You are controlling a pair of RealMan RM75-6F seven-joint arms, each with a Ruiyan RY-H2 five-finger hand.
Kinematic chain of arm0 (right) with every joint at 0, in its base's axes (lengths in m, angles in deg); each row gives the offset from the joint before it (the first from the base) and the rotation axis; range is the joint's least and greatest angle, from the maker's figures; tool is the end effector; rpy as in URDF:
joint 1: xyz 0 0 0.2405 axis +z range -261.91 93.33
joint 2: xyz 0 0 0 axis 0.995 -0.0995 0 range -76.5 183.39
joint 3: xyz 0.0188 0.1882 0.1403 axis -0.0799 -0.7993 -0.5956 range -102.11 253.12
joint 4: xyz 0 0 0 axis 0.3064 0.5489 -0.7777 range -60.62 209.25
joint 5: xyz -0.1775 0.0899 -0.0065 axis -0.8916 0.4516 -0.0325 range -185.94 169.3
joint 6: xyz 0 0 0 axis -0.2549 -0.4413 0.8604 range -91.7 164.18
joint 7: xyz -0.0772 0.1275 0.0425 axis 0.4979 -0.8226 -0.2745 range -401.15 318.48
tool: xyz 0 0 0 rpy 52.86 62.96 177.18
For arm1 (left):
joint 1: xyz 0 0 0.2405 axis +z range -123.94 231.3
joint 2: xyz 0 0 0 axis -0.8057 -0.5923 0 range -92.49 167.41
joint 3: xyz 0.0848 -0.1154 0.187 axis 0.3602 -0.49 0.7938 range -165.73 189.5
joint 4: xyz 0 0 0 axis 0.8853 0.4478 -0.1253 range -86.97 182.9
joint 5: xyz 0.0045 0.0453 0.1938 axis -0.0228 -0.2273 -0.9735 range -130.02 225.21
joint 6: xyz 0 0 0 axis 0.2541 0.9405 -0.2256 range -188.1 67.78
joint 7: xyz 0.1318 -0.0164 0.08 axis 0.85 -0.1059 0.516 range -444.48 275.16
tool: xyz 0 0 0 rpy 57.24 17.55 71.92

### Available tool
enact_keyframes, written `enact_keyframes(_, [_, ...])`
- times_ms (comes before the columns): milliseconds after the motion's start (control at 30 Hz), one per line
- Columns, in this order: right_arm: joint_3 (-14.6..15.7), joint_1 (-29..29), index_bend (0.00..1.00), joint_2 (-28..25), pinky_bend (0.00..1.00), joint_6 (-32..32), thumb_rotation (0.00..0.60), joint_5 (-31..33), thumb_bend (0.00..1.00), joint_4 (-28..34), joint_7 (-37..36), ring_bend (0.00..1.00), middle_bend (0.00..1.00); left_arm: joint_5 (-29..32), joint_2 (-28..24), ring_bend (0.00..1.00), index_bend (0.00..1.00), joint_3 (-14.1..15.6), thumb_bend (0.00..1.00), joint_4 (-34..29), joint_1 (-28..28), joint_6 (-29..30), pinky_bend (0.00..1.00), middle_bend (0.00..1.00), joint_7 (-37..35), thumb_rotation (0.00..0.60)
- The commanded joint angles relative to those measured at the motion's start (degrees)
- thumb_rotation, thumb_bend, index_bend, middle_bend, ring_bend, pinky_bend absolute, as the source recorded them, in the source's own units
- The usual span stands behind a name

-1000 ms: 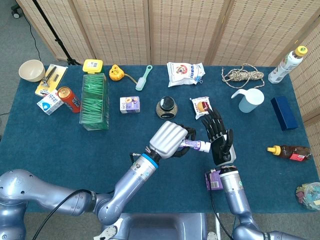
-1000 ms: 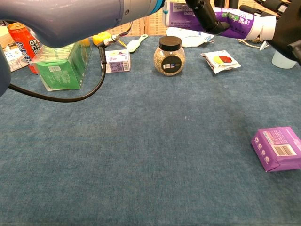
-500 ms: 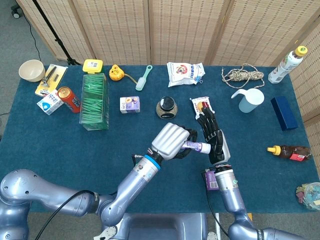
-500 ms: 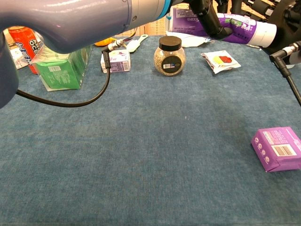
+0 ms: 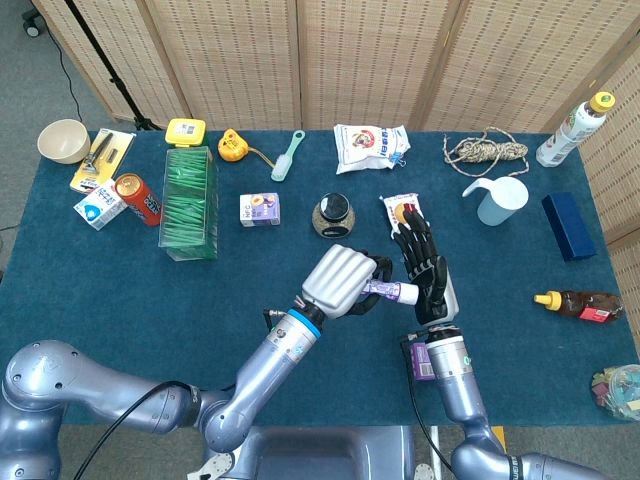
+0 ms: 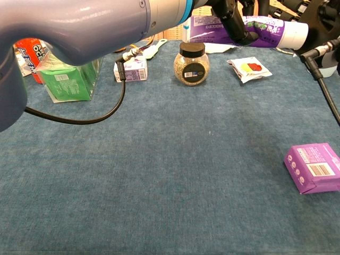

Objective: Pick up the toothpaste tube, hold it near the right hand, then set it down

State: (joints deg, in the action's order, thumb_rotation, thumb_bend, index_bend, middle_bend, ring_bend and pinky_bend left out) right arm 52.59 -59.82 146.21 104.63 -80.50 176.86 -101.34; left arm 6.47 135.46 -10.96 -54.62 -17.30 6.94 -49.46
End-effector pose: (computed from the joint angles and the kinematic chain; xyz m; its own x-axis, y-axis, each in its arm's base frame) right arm -0.1003 -0.2955 0.0442 -0.9592 -0.2332 0.1601 -0.1680 0.0143 -0.9857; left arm 0.1016 0.3003 -0.0154 0.2273 0.2481 0.9417 0.8084 -0.5873 -0.0404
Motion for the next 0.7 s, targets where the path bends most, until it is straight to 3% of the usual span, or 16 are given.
enact_keyframes(33, [-0.35, -0.19, 0.0, -0.01, 0.0, -0.22, 0.097, 0.18, 0.0, 0.4, -1.14, 0.0, 0.0, -0.57, 0.24, 0.53, 0.59, 0.06, 0.53, 0.29, 0.26, 0.2, 0.56, 0.6, -0.49, 0.6])
enact_keyframes(400, [-0.73, -0.33, 0.0, -0.21, 0.0, -0.92, 0.098, 0.09, 0.0, 1.18, -2.72, 0.0, 0.0, -1.09, 0.58, 0.53, 0.59, -0.2, 0.53, 0.42, 0.57, 0.37, 0.56, 0.6, -0.75, 0.6])
enact_keyframes(700, [-0.79, -0.6, 0.0, -0.06, 0.0, -0.86, 0.097, 0.55, 0.0, 0.78, -2.13, 0.0, 0.0, 2.67, -2.46, 0.53, 0.59, -0.06, 0.53, -2.29, -0.26, -0.44, 0.56, 0.6, 4.0, 0.6])
